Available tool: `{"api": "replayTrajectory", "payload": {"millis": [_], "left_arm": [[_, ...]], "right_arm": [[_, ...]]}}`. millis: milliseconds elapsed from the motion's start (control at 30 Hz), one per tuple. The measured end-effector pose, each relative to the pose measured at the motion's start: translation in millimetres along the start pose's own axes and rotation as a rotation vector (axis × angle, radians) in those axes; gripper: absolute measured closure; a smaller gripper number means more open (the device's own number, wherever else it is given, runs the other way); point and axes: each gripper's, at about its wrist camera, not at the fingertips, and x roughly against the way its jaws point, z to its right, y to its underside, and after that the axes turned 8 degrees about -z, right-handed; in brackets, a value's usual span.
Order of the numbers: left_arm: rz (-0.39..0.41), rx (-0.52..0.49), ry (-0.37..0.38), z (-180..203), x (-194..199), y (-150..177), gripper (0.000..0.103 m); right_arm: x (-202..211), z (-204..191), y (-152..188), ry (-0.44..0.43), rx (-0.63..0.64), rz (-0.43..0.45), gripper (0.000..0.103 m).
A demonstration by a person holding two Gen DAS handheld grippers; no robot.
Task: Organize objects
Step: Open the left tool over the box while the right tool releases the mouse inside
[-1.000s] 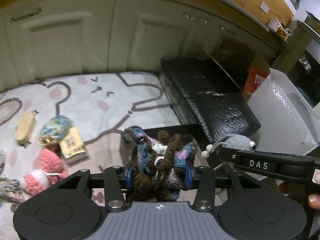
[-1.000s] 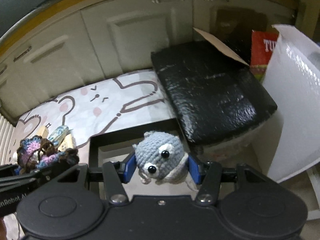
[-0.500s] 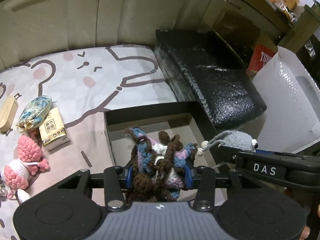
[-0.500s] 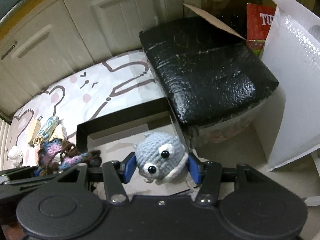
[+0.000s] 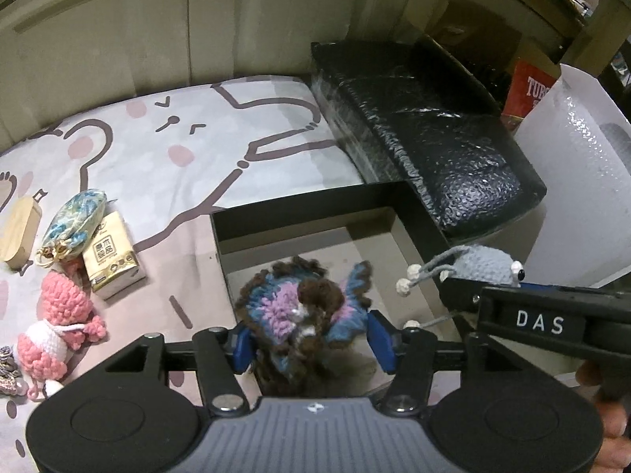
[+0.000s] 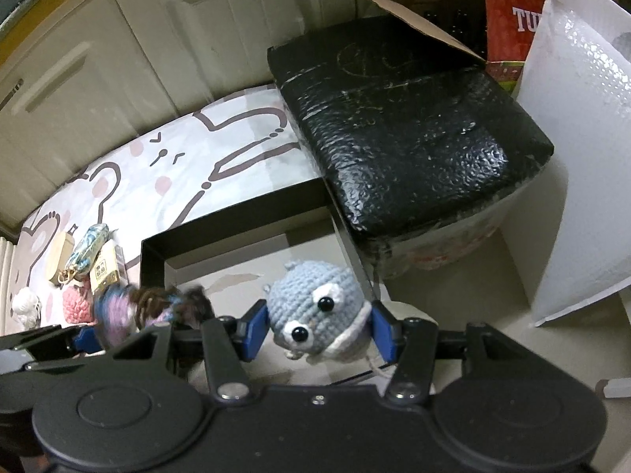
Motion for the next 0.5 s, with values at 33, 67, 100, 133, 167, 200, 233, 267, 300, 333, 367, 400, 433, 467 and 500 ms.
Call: {"api": "replayTrajectory", "payload": {"millis": [33,67,100,133,167,200,233,267,300,333,367,400,433,467,500], "left_arm": [[0.001,0.003,-0.004,-0.7,0.6,0.1,0.044],[0.003,0.005,-0.009,-1.4,1.7,0.2,0.043],[0.005,0.008,-0.013,-2.2,2.8,0.4,0.042],[0.005,0.011,-0.016,-3.3,3.2,0.2,0.039],[0.006,0.015,-0.017,-4.5,4.3,0.5,0.037],[0.007,0.016,-0.019,-4.7,5.3,0.7,0.037],[0.007,0.016,-0.023,-5.5,6.2,1.2,0.036],[0.007,0.016,-0.027,-5.7,6.7,1.5,0.035],[0.006,0.017,-0.03,-6.2,7.3,1.9,0.035],[0.006,0.02,-0.032,-7.3,8.0,2.3,0.035],[0.006,0.022,-0.033,-7.8,8.8,2.8,0.034],[0.006,0.025,-0.035,-8.7,9.6,3.0,0.034],[0.007,0.026,-0.037,-9.6,10.5,3.3,0.034],[0.007,0.028,-0.038,-10.1,11.2,3.5,0.034],[0.007,0.029,-0.04,-10.8,11.9,4.2,0.034]], "right_arm": [[-0.2,-0.7,-0.2,-0.002,0.001,-0.001,0.047],[-0.3,-1.5,-0.2,-0.004,0.002,-0.002,0.047],[-0.5,-2.2,-0.1,-0.005,0.005,-0.004,0.047],[-0.8,-2.8,0.0,-0.004,0.006,-0.005,0.047],[-1.0,-2.7,0.0,-0.003,0.008,-0.006,0.047],[-1.2,-2.6,-0.2,-0.003,0.007,-0.007,0.047],[-1.5,-2.4,-0.2,-0.005,0.005,-0.008,0.046],[-1.4,-2.2,-0.4,-0.007,0.001,-0.009,0.045],[-1.4,-2.3,-0.4,-0.004,-0.003,-0.009,0.046],[-1.2,-2.5,-0.5,0.0,-0.004,-0.008,0.044],[-0.7,-2.8,-0.2,0.001,-0.006,-0.007,0.04],[-0.2,-3.2,-0.4,0.002,-0.007,-0.005,0.039],[0.5,-3.7,-0.2,0.003,-0.008,-0.003,0.038],[1.0,-4.2,0.1,0.005,-0.007,-0.001,0.037],[1.4,-4.4,0.3,0.006,-0.007,-0.002,0.037]]}}
